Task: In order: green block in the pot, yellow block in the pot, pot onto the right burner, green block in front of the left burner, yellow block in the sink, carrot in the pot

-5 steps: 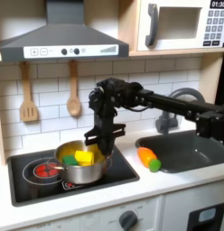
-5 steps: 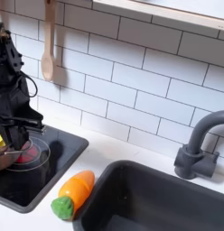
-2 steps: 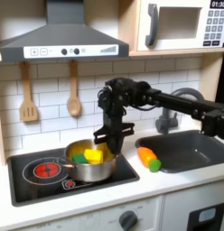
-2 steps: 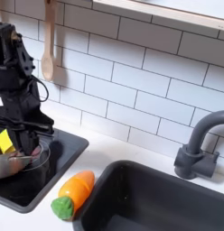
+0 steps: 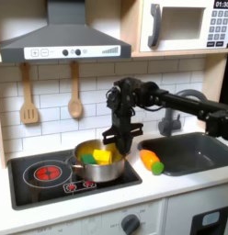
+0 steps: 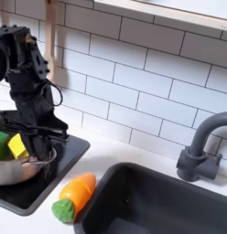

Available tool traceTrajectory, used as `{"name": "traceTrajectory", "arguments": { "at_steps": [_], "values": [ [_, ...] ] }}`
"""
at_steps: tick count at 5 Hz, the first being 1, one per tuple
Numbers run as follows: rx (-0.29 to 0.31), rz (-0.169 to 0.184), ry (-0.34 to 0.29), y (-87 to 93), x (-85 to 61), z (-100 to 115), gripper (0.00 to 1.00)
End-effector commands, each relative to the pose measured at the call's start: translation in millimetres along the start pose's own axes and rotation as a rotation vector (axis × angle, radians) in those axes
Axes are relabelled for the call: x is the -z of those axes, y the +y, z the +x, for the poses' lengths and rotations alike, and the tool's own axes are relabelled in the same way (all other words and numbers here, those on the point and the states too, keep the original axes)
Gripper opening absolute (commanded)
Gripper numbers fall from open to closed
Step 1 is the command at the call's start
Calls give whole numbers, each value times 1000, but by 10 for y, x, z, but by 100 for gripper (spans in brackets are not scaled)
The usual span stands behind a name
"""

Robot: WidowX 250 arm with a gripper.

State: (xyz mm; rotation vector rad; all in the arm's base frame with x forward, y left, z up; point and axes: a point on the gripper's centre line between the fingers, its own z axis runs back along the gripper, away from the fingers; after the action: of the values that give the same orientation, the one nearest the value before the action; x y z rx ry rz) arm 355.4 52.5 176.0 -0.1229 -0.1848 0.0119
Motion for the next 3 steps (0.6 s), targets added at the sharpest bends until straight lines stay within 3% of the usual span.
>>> {"name": "traceTrajectory", "arguments": {
  "at_steps": [1, 3],
  "values": [
    [21, -7, 7, -89, 8, -47, 0],
    [27, -10, 9, -115, 16, -98, 0]
  ]
}}
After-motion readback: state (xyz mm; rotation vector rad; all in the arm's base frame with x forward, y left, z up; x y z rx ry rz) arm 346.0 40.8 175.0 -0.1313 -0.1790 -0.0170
